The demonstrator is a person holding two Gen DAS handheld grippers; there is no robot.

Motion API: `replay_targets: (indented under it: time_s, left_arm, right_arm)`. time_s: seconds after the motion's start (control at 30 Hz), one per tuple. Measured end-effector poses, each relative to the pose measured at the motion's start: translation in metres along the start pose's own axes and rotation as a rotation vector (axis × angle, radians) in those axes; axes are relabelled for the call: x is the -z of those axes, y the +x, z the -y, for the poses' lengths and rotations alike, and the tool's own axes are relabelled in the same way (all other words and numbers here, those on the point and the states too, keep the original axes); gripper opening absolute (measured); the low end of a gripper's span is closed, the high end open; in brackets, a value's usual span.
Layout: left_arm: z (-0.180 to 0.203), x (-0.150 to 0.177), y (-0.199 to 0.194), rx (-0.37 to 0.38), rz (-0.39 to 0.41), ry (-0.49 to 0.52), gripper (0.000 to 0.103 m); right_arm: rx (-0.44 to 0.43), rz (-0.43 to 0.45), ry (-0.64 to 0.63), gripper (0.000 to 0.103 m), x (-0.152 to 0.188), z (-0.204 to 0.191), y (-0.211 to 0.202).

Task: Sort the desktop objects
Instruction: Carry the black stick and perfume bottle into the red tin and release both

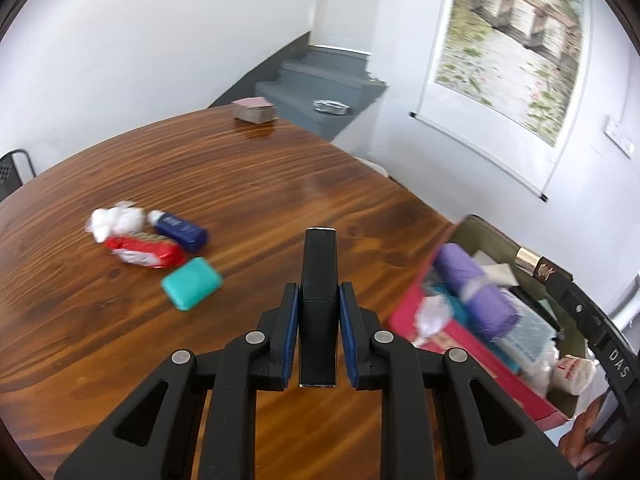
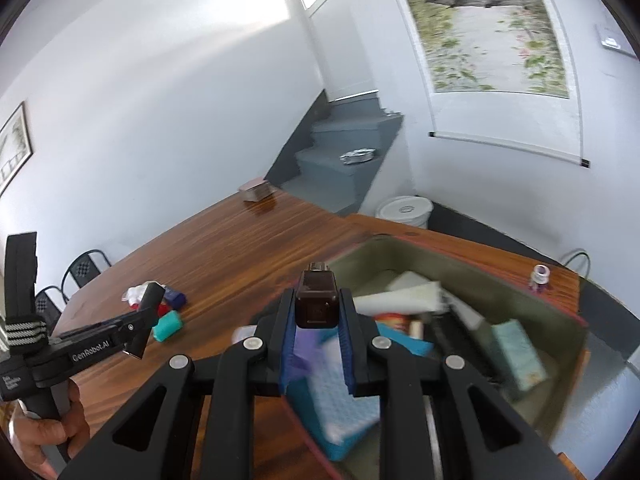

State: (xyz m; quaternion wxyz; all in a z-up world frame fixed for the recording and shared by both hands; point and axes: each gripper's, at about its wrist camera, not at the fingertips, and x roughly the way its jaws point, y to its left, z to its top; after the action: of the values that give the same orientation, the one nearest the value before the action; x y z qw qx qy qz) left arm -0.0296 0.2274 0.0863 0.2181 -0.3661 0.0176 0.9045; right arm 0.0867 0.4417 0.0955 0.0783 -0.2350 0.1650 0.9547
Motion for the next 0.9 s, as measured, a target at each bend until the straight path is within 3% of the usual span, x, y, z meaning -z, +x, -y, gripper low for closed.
replay_targets:
  time_s: [0.5, 0.9]
  left_arm:
    - [0.124, -0.015, 0.007, 0.123, -0.006, 0.176, 0.021]
    - [0.173, -0.017, 0.032, 0.19, -0.048, 0.237, 0.022]
  right_arm:
    - [0.012, 0.017, 0.086, 0.022, 0.01, 0.061, -0.026]
    - [0.002, 0.02, 0.104, 0.022, 0.012, 0.076, -0.025]
